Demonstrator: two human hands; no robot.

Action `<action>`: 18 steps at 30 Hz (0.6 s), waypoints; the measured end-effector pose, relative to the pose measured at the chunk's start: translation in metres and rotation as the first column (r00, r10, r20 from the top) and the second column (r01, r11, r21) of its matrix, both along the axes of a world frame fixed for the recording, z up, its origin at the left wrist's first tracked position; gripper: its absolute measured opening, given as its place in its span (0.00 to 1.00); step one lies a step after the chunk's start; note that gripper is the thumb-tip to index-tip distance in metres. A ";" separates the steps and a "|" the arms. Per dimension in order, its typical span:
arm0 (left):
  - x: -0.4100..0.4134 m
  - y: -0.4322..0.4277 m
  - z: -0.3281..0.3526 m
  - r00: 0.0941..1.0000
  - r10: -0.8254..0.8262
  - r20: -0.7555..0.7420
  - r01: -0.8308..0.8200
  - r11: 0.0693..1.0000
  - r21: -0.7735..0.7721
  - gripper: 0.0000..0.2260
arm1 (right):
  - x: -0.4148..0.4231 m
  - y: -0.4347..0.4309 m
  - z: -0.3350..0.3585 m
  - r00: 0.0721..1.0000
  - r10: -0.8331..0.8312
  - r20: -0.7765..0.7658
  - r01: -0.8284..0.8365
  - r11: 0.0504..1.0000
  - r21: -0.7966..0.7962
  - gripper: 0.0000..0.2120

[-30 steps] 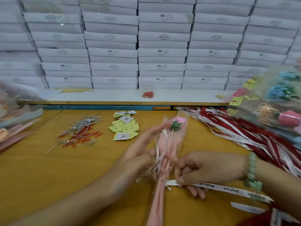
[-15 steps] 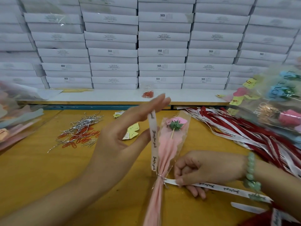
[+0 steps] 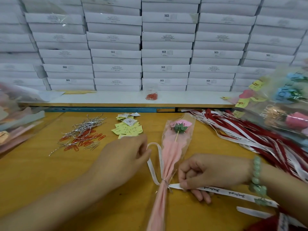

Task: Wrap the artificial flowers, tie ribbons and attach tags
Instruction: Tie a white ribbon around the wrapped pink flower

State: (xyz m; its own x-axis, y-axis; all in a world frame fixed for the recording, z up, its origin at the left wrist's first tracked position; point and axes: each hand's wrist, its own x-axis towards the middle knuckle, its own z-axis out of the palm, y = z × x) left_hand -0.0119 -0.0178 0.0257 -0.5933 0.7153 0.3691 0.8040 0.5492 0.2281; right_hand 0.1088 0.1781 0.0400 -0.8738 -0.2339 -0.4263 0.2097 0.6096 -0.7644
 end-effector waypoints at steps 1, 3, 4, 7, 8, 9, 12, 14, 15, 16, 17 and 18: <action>0.003 0.002 -0.001 0.997 0.024 -0.071 -0.032 0.994 -0.102 0.14 | 0.000 0.000 0.000 1.000 -0.001 -0.001 0.001 1.000 0.001 0.06; 0.010 0.006 -0.007 0.994 0.041 -0.101 -0.063 0.973 -0.223 0.19 | 0.000 0.000 -0.001 1.000 0.002 -0.002 -0.002 1.000 0.002 0.06; 0.012 0.007 -0.009 0.995 0.048 -0.092 -0.071 0.962 -0.265 0.19 | 0.000 0.000 -0.001 1.000 0.002 -0.003 -0.002 1.000 0.002 0.06; 0.014 0.009 -0.014 0.993 0.036 -0.109 -0.069 0.947 -0.315 0.19 | 0.000 -0.001 -0.002 1.000 -0.009 -0.014 0.009 1.000 0.004 0.07; 0.013 0.009 -0.016 0.994 0.042 -0.102 -0.070 0.953 -0.295 0.18 | -0.001 -0.001 -0.003 1.000 -0.017 -0.026 0.018 1.000 0.009 0.07; 0.012 0.010 -0.017 0.996 0.039 -0.082 -0.061 0.958 -0.280 0.18 | -0.001 -0.002 -0.004 0.999 -0.026 -0.042 0.027 1.000 0.014 0.07; 0.006 0.010 -0.020 0.999 0.036 0.024 -0.030 0.976 -0.218 0.13 | -0.002 -0.003 -0.007 0.996 -0.049 -0.074 0.050 0.999 0.011 0.08; 0.003 0.008 -0.021 0.997 0.028 0.076 -0.013 0.982 -0.189 0.09 | -0.002 -0.003 -0.008 0.996 -0.057 -0.072 0.056 0.998 -0.006 0.08; 0.002 0.008 -0.022 0.998 0.020 0.067 -0.008 0.984 -0.177 0.07 | -0.002 -0.002 -0.007 0.996 -0.059 -0.069 0.058 0.998 -0.018 0.08; 0.001 0.007 -0.025 0.999 0.009 0.042 -0.002 0.987 -0.163 0.07 | -0.002 -0.001 -0.007 0.996 -0.062 -0.063 0.060 0.998 -0.033 0.08; 0.000 0.007 -0.027 1.000 0.002 0.026 0.002 0.988 -0.152 0.06 | -0.003 0.000 -0.007 0.997 -0.062 -0.055 0.060 0.997 -0.050 0.07; -0.001 0.006 -0.031 1.000 -0.005 0.020 0.007 0.993 -0.122 0.06 | -0.003 0.000 -0.007 0.997 -0.061 -0.045 0.058 0.996 -0.067 0.07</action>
